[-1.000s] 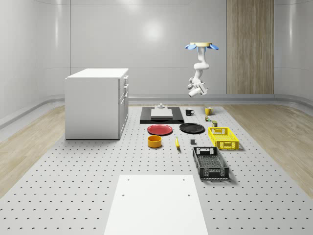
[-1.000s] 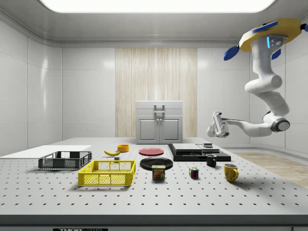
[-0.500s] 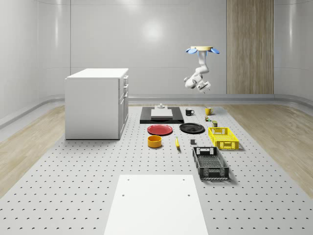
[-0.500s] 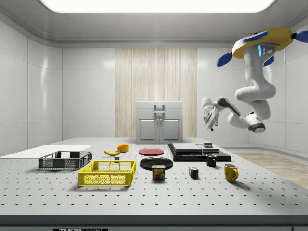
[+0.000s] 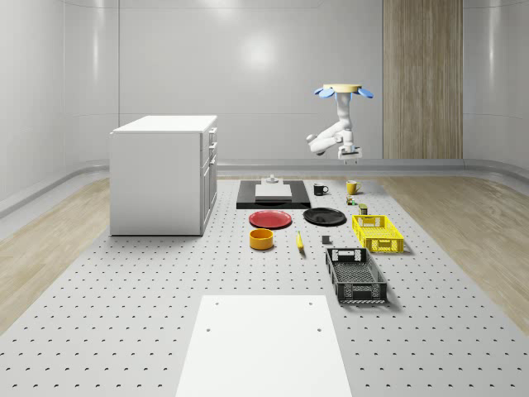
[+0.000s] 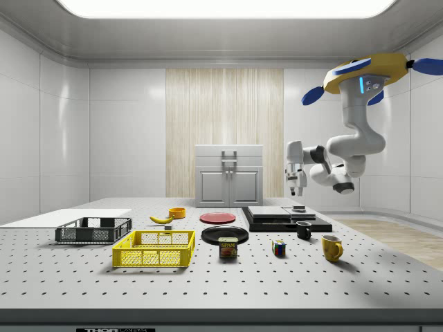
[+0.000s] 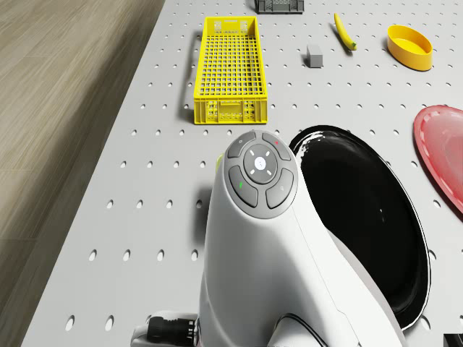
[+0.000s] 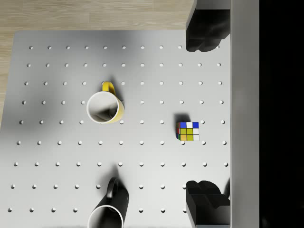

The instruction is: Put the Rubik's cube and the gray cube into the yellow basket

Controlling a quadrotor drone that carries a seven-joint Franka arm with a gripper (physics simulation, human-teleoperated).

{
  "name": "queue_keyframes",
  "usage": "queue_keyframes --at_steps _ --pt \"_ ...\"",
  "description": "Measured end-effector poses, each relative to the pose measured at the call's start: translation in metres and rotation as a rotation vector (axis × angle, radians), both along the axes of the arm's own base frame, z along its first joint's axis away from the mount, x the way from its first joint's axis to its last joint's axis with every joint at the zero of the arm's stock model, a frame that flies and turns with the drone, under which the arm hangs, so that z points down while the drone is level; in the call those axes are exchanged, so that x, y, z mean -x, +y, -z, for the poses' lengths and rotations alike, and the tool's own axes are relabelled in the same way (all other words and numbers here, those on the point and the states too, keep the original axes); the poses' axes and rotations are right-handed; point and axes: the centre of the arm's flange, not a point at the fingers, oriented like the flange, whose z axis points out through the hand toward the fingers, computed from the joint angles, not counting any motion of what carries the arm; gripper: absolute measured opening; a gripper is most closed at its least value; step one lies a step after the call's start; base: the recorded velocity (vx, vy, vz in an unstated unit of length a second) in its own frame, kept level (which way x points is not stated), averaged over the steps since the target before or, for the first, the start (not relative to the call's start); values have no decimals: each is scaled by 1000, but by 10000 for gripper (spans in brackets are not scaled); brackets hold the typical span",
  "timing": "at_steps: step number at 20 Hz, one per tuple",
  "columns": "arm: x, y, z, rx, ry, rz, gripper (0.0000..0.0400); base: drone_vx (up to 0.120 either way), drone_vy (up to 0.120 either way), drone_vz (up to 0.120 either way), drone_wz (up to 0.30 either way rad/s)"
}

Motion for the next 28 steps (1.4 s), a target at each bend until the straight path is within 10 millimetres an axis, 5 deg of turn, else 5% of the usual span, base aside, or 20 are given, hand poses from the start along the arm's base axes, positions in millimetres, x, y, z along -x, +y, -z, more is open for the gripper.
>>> queue_keyframes --at_steps 14,28 --pt "0 -7 1 73 3 2 400 66 -20 -120 0" --pt "0 -8 1 78 3 1 400 0 -20 -120 0"
